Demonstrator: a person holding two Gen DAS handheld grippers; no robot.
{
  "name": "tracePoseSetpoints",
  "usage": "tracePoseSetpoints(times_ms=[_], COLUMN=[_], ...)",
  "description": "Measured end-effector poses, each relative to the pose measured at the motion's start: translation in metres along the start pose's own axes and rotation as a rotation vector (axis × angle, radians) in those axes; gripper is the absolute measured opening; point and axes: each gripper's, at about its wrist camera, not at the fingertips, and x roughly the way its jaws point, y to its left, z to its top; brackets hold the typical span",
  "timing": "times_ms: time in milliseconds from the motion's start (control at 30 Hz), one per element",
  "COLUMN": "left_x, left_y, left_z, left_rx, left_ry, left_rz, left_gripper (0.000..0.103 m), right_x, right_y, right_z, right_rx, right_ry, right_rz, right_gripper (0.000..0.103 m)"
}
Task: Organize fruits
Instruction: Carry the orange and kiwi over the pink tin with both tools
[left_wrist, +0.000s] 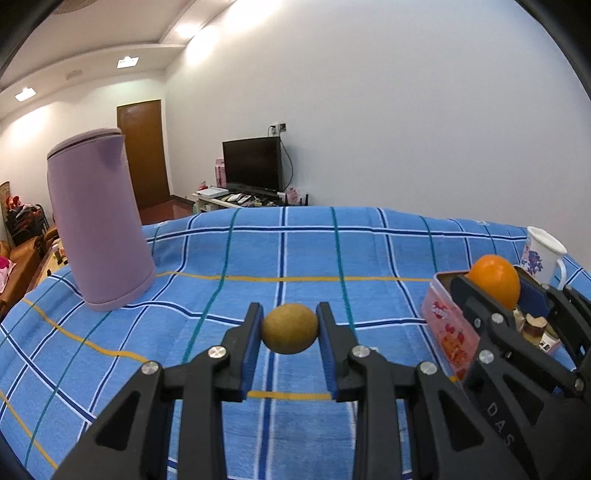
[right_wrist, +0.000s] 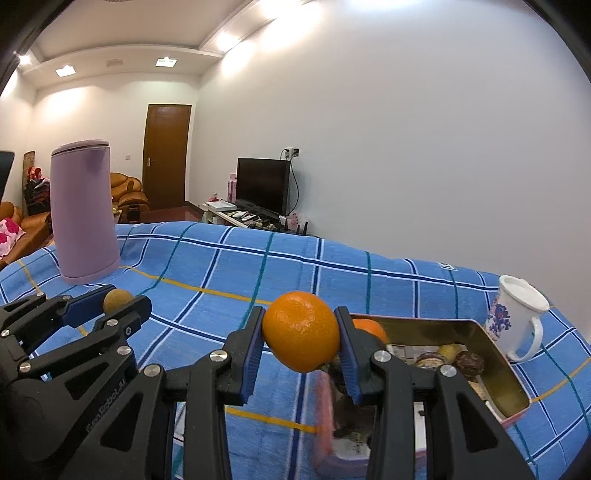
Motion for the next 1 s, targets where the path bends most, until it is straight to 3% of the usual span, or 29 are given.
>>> tracePoseSetpoints(times_ms=[1000], left_x=[-0.022], left_y=[-0.082], left_z=[0.015], left_rx=[0.073], left_ry=[-0.049], left_rz=[-0.096], left_gripper=[0.031], right_x=[-0.018], right_y=[-0.085], right_z=[-0.008], right_rx=[0.073], right_ry=[-0.013], right_rz=[-0.096], right_gripper=[0.04])
